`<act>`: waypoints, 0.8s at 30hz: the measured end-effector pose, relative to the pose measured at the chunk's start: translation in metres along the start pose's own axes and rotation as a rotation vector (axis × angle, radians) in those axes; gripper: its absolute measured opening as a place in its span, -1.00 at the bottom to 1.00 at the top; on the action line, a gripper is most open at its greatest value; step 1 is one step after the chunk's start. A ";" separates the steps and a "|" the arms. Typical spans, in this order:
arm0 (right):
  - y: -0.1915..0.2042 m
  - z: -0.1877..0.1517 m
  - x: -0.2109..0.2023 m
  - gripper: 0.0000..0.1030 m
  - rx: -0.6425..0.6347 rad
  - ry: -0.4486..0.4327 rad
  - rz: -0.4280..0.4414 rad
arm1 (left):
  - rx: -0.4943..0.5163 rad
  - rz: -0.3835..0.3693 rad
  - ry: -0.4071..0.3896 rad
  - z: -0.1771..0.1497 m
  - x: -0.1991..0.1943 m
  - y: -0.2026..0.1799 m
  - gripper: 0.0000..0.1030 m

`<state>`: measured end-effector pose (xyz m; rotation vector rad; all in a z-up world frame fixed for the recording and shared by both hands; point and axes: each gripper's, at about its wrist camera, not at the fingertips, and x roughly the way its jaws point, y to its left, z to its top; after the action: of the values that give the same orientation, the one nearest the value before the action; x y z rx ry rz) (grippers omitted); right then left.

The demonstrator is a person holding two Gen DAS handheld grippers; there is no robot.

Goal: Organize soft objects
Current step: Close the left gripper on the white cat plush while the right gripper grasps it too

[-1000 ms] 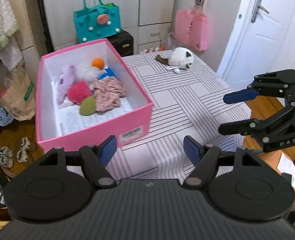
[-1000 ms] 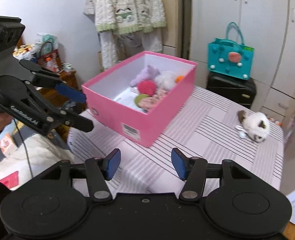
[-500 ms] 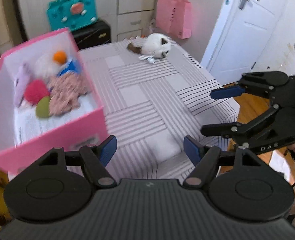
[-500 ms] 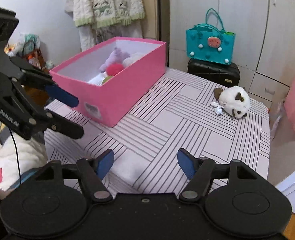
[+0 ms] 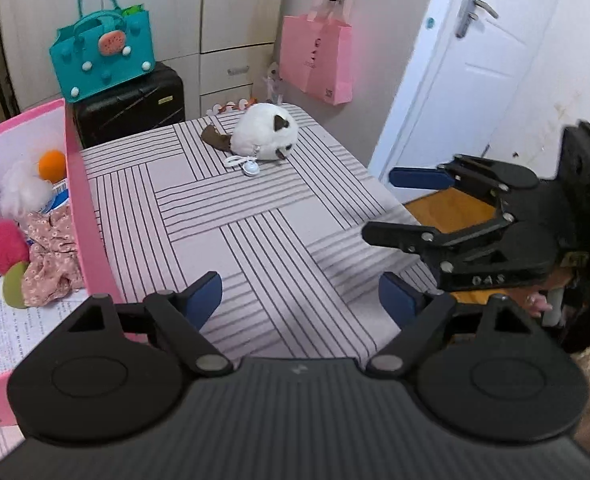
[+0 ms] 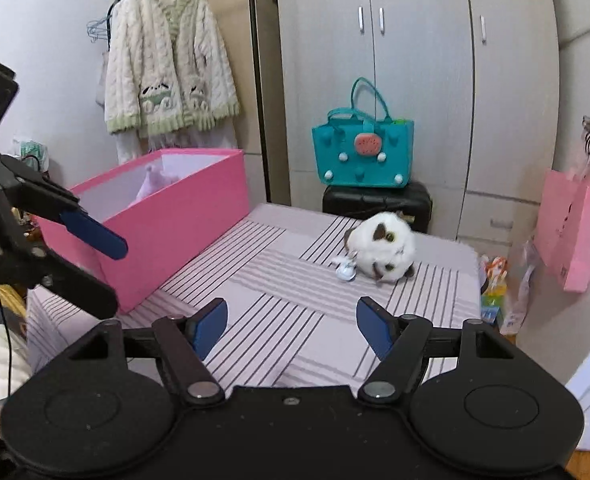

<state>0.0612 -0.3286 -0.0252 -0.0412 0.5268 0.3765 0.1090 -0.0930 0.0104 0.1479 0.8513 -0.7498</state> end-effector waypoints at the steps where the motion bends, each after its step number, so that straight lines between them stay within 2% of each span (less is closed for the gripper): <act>1: -0.001 0.000 0.002 0.49 -0.010 -0.012 -0.010 | -0.012 0.001 -0.001 0.002 0.004 0.002 0.66; 5: -0.010 0.000 0.015 0.49 -0.021 -0.036 -0.026 | -0.044 0.001 -0.036 0.012 0.018 0.007 0.66; 8: -0.020 0.004 0.025 0.49 -0.001 -0.047 -0.001 | -0.064 -0.010 -0.080 0.020 0.032 0.010 0.66; 10: -0.026 0.008 0.033 0.49 0.014 -0.057 -0.026 | -0.051 0.037 -0.111 0.025 0.041 0.006 0.66; 12: -0.033 0.011 0.042 0.49 0.007 -0.052 -0.040 | -0.031 0.048 -0.126 0.029 0.050 0.003 0.66; 19: -0.061 0.007 0.082 0.50 0.016 -0.015 -0.102 | -0.155 -0.056 -0.151 0.053 0.078 0.020 0.66; 24: -0.084 0.010 0.110 0.50 0.103 0.025 -0.075 | -0.196 -0.049 -0.176 0.071 0.113 0.024 0.66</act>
<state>0.1839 -0.3676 -0.0762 0.0337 0.5670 0.2758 0.2177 -0.1650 -0.0283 -0.1122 0.7575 -0.7099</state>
